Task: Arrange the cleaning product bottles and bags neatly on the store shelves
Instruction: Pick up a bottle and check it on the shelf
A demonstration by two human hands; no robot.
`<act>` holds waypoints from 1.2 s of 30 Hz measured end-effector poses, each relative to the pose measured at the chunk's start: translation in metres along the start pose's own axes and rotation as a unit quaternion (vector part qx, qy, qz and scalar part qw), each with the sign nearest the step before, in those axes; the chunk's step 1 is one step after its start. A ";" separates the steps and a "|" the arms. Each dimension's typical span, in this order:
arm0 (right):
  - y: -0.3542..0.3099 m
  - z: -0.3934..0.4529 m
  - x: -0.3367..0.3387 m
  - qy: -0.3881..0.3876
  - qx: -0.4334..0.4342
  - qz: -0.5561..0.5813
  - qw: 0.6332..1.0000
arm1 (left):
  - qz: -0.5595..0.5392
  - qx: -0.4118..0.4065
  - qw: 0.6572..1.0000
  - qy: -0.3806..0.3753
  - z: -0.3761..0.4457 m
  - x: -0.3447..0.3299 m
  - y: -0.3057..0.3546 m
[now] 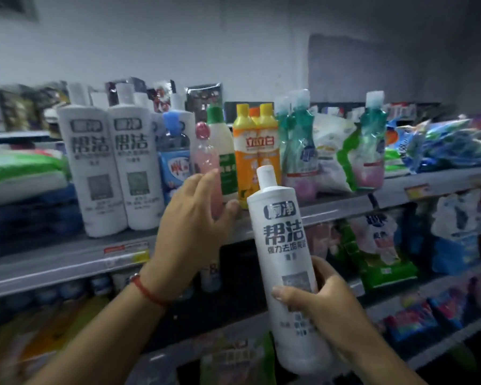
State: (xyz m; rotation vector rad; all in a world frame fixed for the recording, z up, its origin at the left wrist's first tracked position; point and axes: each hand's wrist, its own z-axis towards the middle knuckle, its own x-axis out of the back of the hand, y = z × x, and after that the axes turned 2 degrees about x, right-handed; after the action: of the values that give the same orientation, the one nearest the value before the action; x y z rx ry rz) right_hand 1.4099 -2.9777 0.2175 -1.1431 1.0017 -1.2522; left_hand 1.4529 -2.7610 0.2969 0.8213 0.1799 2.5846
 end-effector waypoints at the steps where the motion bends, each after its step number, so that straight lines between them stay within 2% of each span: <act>1: -0.004 0.008 -0.001 -0.009 0.009 0.008 1.000 | 0.030 0.000 0.999 0.031 0.016 0.001 -0.008; 4: -0.016 0.029 -0.005 -0.032 0.041 0.041 0.998 | 0.150 0.028 0.986 0.061 0.062 0.004 -0.032; 7: -0.031 0.047 -0.010 -0.064 0.069 0.064 0.993 | 0.272 0.070 0.960 0.017 0.095 0.007 -0.046; 12: -0.049 0.070 -0.019 -0.105 0.116 0.068 0.985 | 0.397 0.033 0.916 -0.056 0.121 0.006 -0.058; 15: -0.053 0.077 -0.022 -0.114 0.132 0.067 0.982 | 0.425 0.023 0.900 -0.095 0.125 0.002 -0.066; 20: -0.054 0.081 -0.025 -0.136 0.148 0.055 0.978 | 0.382 0.005 0.922 -0.070 0.118 -0.002 -0.075; 26: -0.057 0.085 -0.029 -0.134 0.167 0.052 0.975 | 0.237 -0.083 0.962 0.105 0.084 -0.003 -0.069; 29: -0.061 0.086 -0.033 -0.133 0.177 0.060 0.973 | 0.114 -0.108 0.978 0.137 0.058 -0.002 -0.061; 36: -0.087 0.080 -0.056 -0.128 0.224 0.040 0.965 | -0.040 -0.078 0.969 0.229 0.024 0.024 -0.063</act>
State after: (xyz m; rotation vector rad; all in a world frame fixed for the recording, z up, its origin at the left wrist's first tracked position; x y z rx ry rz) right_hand 1.4684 -2.9121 0.3144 -0.8709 0.5279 -1.1567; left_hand 1.4715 -2.6938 0.3133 0.1487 0.1368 2.6295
